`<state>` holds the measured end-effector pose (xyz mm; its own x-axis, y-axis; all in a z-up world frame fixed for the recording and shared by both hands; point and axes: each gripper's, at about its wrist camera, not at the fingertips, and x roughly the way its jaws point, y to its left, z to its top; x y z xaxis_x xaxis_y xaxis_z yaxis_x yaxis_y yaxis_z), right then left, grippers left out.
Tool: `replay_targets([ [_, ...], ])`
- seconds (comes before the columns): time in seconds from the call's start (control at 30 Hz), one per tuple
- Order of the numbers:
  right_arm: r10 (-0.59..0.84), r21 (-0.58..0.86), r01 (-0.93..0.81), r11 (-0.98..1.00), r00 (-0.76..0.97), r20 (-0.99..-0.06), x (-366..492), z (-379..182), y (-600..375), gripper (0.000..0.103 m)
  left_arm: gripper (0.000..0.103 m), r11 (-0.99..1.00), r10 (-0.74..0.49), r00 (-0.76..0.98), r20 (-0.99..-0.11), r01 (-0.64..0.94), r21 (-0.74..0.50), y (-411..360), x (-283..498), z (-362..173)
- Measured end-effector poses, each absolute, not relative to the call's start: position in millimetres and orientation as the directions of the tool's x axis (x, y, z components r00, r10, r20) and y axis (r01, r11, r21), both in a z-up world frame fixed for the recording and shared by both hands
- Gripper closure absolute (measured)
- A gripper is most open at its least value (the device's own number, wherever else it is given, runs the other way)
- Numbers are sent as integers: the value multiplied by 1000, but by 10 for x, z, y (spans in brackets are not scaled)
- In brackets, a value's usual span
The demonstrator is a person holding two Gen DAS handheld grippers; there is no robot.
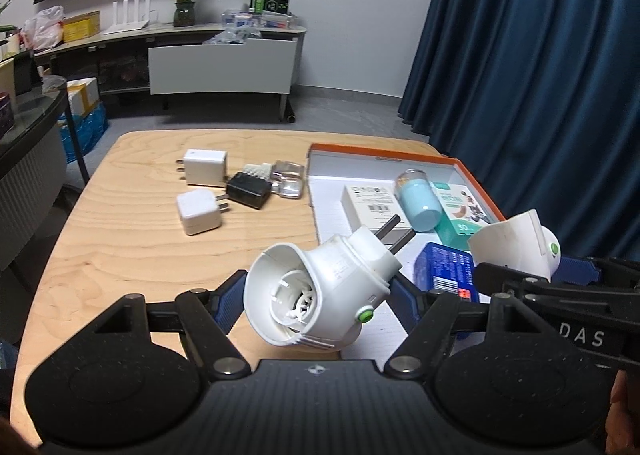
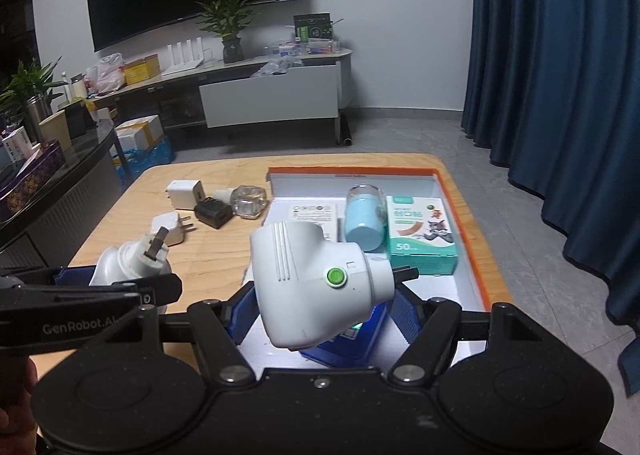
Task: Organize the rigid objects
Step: 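Carry both white plug-in heaters over the open white box and lower them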
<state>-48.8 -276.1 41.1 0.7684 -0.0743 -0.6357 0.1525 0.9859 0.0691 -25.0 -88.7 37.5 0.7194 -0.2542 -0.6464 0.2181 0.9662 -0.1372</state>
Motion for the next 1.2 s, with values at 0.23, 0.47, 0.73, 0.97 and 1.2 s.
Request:
replay_targets([
  [0.23,-94,69,177,982,769,-632,-540,431,-2862,20,28,959,-275,715,-643,251,-130,-1051,-251,390],
  [0.47,-129,63,217,974,763,-633,-610,434,-3016,21,28,950,-297,706,-643,283,-129,-1202,-239,403],
  [0.73,-167,67,271,960,750,-640,-679,385,-3215,20,28,943,-313,694,-648,307,-127,-1354,-197,383],
  [0.97,-176,72,288,955,746,-643,-678,355,-3299,20,28,940,-320,690,-649,317,-126,-1446,-142,383],
  [1.2,-172,78,289,954,743,-647,-643,320,-3329,20,28,938,-324,685,-653,324,-125,-1509,-90,369],
])
